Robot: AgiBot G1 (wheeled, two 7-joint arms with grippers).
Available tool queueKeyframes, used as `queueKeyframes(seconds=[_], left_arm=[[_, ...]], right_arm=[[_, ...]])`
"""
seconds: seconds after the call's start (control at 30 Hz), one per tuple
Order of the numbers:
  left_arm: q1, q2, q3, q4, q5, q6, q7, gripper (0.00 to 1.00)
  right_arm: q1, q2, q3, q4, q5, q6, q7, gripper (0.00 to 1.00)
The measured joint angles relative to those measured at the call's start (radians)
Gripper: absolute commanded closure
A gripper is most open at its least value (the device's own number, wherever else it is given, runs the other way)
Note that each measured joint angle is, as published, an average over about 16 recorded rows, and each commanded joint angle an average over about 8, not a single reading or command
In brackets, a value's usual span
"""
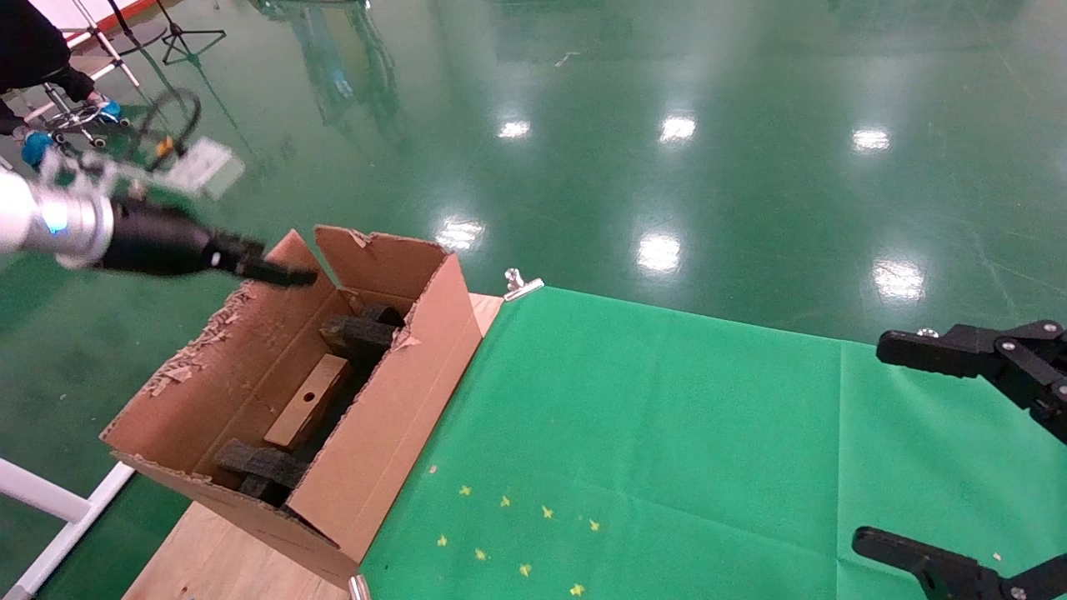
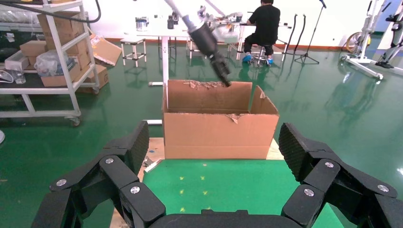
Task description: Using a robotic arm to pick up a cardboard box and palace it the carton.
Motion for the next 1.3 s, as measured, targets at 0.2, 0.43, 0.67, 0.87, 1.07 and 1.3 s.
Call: queueKeyframes(seconds=[0.2, 0.43, 0.67, 0.87, 1.07, 1.3], left_arm=[[-0.030, -0.022, -0.036, -0.076, -0.060, 0.066, -0.005, 0.00], [-0.038, -0.031, -0.047, -0.109, -0.079, 0.086, -0.012, 0.00], [-0.030, -0.029, -0.049, -0.108, -0.079, 0.086, -0.008, 0.00], [0.005, -0.030, -0.071, -0.138, -0.106, 0.091, 0.003, 0.00], [0.071, -0.034, -0.118, -0.207, -0.165, 0.104, 0.023, 0.00], [0.178, -0.042, -0.194, -0.318, -0.260, 0.126, 0.055, 0.00]], right_arm=[[0.000, 0.000, 0.000, 0.000, 0.000, 0.000, 0.000, 0.00], [0.000, 0.000, 0.000, 0.000, 0.000, 0.000, 0.000, 0.00], [0.000, 0.000, 0.000, 0.000, 0.000, 0.000, 0.000, 0.00], [0.000, 0.000, 0.000, 0.000, 0.000, 0.000, 0.000, 0.00], [0.000, 0.000, 0.000, -0.001, 0.001, 0.000, 0.000, 0.00], [0.000, 0.000, -0.001, -0.001, 0.001, 0.000, 0.000, 0.00]])
